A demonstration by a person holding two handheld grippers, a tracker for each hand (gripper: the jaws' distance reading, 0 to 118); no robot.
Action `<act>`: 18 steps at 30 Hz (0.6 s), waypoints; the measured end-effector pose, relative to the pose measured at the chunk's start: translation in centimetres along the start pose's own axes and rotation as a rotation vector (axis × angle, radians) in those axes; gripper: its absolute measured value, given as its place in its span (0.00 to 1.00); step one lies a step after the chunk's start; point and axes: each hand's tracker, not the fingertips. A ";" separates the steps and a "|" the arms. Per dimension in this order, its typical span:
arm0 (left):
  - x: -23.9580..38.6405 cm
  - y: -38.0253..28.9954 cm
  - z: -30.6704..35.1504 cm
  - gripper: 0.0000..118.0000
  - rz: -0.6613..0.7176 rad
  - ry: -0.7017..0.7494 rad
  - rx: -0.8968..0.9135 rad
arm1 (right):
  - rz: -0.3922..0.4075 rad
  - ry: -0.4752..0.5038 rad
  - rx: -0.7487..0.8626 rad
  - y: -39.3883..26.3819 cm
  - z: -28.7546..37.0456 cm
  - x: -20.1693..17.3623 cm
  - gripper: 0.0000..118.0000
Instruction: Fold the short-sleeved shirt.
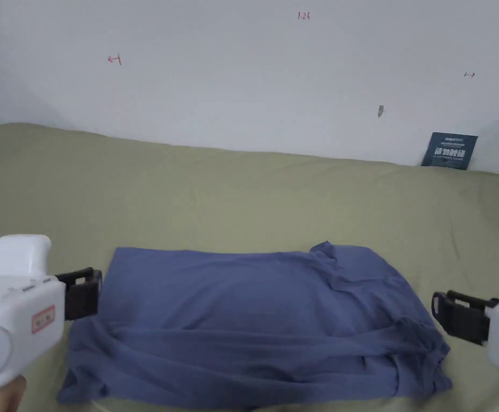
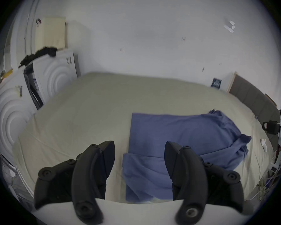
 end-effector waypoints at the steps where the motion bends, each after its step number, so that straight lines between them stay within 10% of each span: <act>1: 0.6 -0.8 1.5 0.58 -0.013 0.000 0.012 | -0.001 -0.005 0.001 -0.9 1.2 -0.7 0.66; 3: 0.9 -2.6 2.8 0.52 -0.005 0.018 -0.009 | -0.034 -0.019 -0.015 -2.7 3.0 -2.0 0.54; 6: 1.2 -5.6 4.8 0.00 0.034 0.042 -0.023 | -0.066 -0.020 -0.106 -5.4 4.4 -3.4 0.02; 16: -1.5 -11.5 1.0 0.03 0.151 -0.071 -0.220 | -0.136 0.053 -0.184 -9.1 4.0 -3.0 0.01; 18: -1.4 -11.1 -0.3 0.37 0.104 -0.076 -0.215 | -0.146 0.058 -0.179 -8.7 3.7 -2.4 0.01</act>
